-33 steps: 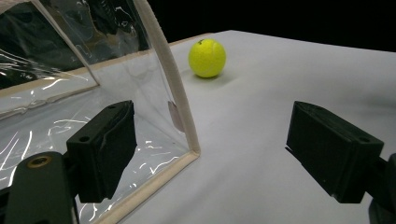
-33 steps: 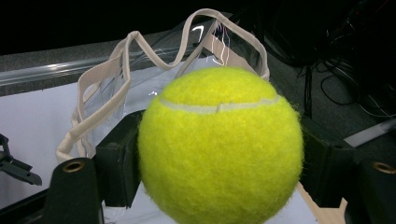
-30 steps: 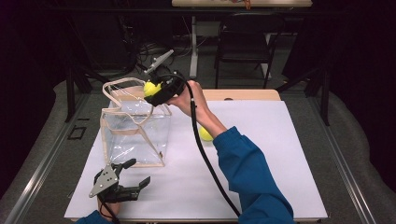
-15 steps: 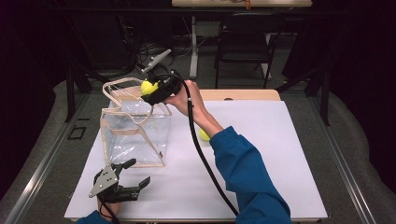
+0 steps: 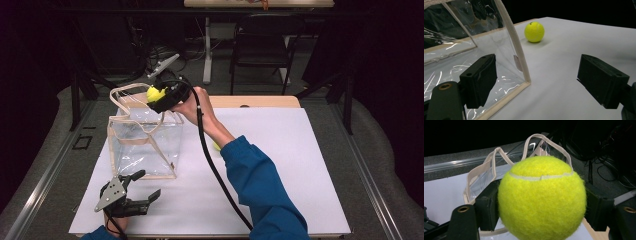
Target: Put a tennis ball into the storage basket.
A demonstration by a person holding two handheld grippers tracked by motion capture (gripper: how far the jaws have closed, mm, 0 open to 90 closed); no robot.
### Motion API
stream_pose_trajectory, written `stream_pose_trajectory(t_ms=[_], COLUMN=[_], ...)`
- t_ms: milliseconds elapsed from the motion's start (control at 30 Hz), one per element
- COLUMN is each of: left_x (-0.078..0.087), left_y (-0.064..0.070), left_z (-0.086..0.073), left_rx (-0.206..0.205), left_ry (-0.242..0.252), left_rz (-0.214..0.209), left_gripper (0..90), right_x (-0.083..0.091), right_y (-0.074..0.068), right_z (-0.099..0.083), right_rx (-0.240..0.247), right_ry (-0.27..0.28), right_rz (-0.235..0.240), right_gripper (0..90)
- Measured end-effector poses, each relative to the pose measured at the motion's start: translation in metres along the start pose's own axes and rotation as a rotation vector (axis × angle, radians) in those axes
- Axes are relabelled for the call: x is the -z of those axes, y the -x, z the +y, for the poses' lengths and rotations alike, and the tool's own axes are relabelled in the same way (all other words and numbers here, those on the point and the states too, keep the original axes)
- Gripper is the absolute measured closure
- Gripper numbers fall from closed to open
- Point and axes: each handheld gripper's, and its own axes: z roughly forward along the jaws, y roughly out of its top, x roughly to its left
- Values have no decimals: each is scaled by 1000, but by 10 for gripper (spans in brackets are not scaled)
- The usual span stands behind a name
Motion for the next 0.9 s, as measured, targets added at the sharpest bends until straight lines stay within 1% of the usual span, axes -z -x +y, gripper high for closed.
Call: stream_pose_trajectory(t_ms=[133,267,900], left_x=[0,0,1], left_y=[0,0,0], left_z=[0,0,0], left_rx=[6,2,1], left_ry=[0,-2,2], left_rz=[2,1,-1], left_gripper=[158,158,158], right_x=[-3,-6,-16], right_y=[0,-1,-10], right_z=[0,0,5], right_rx=[-2,-8,3], right_ry=[2,4,20], right_rz=[2,4,17], right_gripper=[266,266,266])
